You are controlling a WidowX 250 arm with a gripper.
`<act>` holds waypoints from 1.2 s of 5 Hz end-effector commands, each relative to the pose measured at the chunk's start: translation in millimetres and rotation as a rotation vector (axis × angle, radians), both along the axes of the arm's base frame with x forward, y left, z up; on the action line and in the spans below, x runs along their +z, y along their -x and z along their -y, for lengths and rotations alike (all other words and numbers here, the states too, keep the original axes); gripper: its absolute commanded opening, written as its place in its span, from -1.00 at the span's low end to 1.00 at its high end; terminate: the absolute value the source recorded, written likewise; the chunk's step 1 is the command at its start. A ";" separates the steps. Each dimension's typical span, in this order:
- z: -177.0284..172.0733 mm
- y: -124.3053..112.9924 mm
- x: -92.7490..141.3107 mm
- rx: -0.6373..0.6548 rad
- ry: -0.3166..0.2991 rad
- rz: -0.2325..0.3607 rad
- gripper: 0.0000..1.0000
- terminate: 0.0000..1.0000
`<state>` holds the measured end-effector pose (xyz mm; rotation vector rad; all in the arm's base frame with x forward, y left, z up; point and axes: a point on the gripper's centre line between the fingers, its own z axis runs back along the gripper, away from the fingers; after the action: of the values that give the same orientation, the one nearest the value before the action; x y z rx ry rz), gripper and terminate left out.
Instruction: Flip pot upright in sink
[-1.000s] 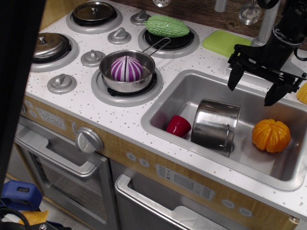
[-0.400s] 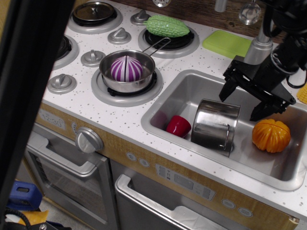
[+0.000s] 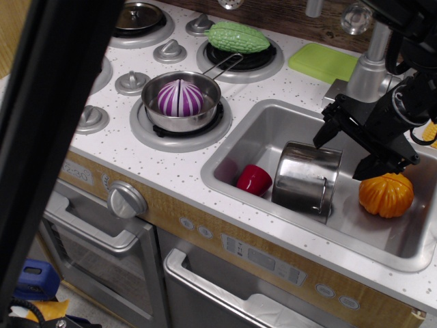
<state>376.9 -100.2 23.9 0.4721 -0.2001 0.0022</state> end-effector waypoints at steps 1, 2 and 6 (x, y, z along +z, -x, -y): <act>-7.1 -5.2 7.1 -0.018 0.024 0.075 1.00 -1.00; -11.4 -6.9 7.5 -0.014 0.013 0.084 1.00 -1.00; -17.8 -10.9 9.9 0.024 0.049 0.163 -1.00 -1.00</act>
<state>384.9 -73.4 20.1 0.4461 -0.3222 0.0514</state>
